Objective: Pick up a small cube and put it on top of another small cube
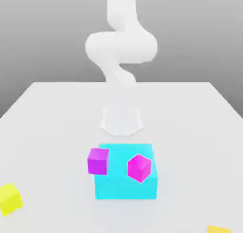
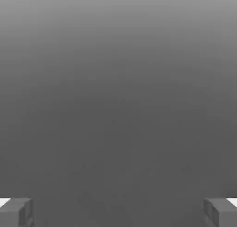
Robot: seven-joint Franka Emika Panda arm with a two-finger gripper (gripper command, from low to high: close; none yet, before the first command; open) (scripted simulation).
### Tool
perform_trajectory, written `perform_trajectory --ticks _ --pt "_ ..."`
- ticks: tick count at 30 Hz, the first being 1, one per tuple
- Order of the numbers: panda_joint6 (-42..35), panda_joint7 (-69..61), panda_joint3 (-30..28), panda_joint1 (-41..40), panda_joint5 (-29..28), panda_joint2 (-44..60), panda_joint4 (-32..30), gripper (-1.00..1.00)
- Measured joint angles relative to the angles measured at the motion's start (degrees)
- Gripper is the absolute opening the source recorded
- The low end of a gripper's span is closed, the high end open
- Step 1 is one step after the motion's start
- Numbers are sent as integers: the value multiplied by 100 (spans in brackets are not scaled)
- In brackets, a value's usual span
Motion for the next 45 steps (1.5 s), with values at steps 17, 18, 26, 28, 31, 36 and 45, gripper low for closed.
perform_trajectory --ticks 17,18,26,28,31,36,45 --pt "696 -3286 -303 1416 869 3574 534 0" --pt "740 -3453 -282 1467 885 3779 564 0" --pt "1127 -4559 -62 1740 668 5382 793 0" --pt "1230 -4762 -8 1803 507 5771 847 0" --pt "1383 -5024 28 1929 199 6345 929 0" --pt "1992 -5188 32 2021 18 7362 1136 0" --pt "1964 -5195 30 2027 14 7345 1131 -100"
